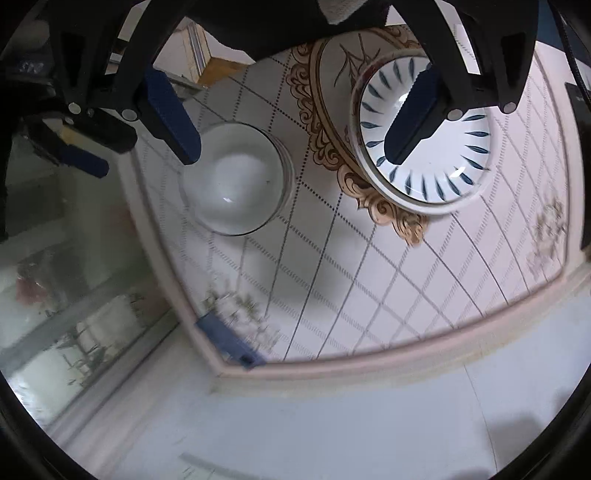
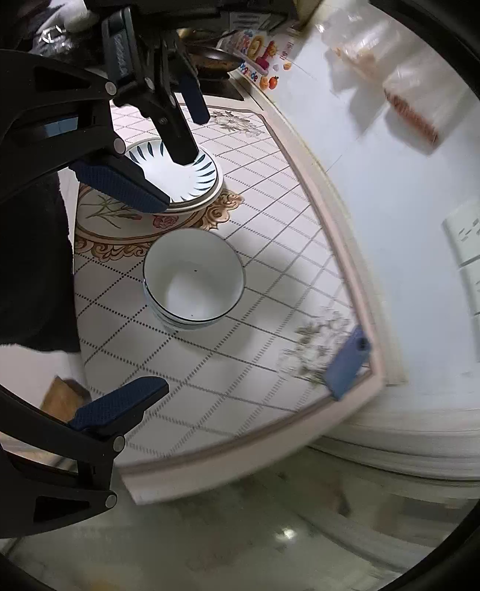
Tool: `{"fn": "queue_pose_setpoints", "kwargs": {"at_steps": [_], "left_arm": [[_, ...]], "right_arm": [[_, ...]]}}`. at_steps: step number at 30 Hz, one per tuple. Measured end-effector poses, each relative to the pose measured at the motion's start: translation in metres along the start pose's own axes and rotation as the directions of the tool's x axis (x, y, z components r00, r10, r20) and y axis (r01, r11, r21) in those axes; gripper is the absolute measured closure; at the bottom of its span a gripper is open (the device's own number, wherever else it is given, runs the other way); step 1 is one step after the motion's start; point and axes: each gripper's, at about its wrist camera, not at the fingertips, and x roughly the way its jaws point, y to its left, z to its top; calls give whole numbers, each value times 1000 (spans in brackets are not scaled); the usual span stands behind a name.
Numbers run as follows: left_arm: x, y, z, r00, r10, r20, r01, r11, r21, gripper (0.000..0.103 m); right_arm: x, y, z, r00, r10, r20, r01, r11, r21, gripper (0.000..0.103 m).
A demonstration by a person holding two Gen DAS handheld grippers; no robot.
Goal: Organize plates and bowls
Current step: 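Lower both grippers onto the bowl stack rim and pinch it, then lift the bowl stack with both grippers over the plate stack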
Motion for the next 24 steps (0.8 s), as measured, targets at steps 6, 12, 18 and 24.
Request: {"fn": "queue_pose_setpoints", "kwargs": {"at_steps": [6, 12, 18, 24], "left_arm": [[71, 21, 15, 986, -80, -149, 62, 991, -120, 1], [122, 18, 20, 951, -183, -250, 144, 975, -167, 18], [151, 12, 22, 921, -255, -296, 202, 959, -198, 41], [148, 5, 24, 927, -260, -271, 215, 959, -187, 43]], "right_arm": [[83, -33, 6, 988, 129, -88, -123, 989, 78, 11], [154, -66, 4, 951, 260, -167, -229, 956, 186, 11], [193, -77, 7, 916, 357, -181, -312, 920, 237, 15], [213, -71, 8, 903, 380, -200, -333, 914, 233, 38]]}}
